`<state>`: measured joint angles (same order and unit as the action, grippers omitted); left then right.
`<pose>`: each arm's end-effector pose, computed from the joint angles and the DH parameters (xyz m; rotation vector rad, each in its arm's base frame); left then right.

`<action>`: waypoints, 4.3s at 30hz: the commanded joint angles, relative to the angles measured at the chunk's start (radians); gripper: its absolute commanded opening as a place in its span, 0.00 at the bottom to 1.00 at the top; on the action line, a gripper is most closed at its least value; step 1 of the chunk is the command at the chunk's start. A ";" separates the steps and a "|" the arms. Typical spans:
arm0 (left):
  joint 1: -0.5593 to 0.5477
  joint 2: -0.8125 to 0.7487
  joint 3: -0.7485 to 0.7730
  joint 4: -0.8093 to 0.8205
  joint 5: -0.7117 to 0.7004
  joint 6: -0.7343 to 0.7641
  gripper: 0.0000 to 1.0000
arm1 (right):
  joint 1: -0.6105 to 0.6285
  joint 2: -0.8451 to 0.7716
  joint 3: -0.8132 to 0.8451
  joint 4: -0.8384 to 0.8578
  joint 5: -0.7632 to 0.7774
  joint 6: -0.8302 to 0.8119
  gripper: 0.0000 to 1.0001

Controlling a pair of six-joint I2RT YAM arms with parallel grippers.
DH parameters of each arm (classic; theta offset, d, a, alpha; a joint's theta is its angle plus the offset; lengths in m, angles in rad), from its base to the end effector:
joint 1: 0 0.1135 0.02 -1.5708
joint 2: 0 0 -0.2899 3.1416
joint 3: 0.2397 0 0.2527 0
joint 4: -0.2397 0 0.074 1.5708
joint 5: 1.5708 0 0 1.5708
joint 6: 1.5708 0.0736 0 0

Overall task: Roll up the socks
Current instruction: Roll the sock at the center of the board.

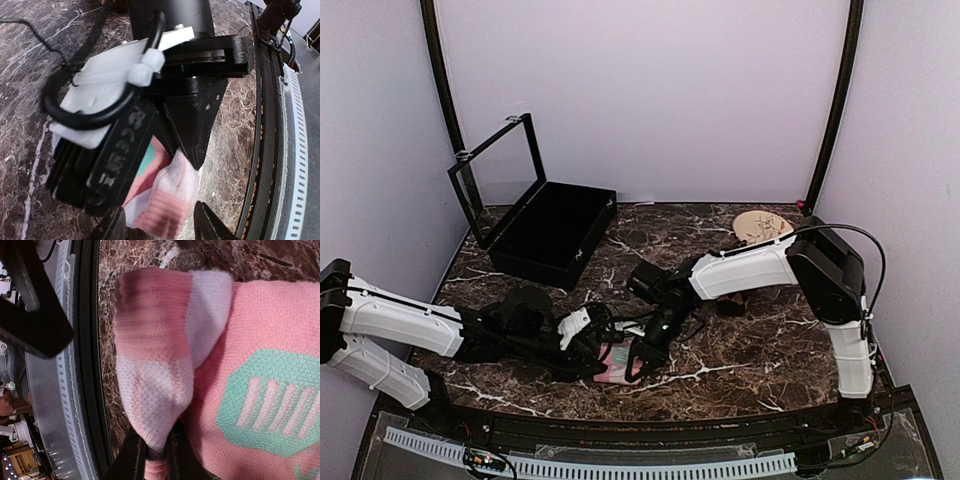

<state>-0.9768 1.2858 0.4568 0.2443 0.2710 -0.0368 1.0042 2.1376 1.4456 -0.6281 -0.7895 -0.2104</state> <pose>0.1345 -0.2343 0.1713 1.1703 1.9386 -0.8582 0.1890 0.3944 0.1257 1.7212 -2.2189 -1.2141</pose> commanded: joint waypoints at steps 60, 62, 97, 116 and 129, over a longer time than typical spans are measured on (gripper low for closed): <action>0.042 0.269 0.149 -0.132 0.278 0.036 0.19 | -0.074 -0.032 -0.085 0.075 -0.019 0.070 0.38; 0.054 0.275 0.155 -0.135 0.298 0.029 0.19 | -0.083 -0.049 -0.103 0.099 -0.007 0.084 0.38; 0.180 0.480 0.232 -0.188 0.633 -0.092 0.16 | 0.037 -0.479 -0.558 0.565 0.588 0.127 0.37; 0.213 0.564 0.276 -0.254 0.704 -0.095 0.14 | 0.247 -0.471 -0.526 0.584 0.736 0.024 0.46; 0.215 0.583 0.284 -0.267 0.730 -0.079 0.14 | 0.283 -0.370 -0.442 0.555 0.736 -0.030 0.49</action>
<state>-0.7631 1.8389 0.7471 0.0528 1.0328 -0.1345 1.2713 1.7424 0.9730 -0.0750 -0.0608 -0.2169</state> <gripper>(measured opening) 0.146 0.492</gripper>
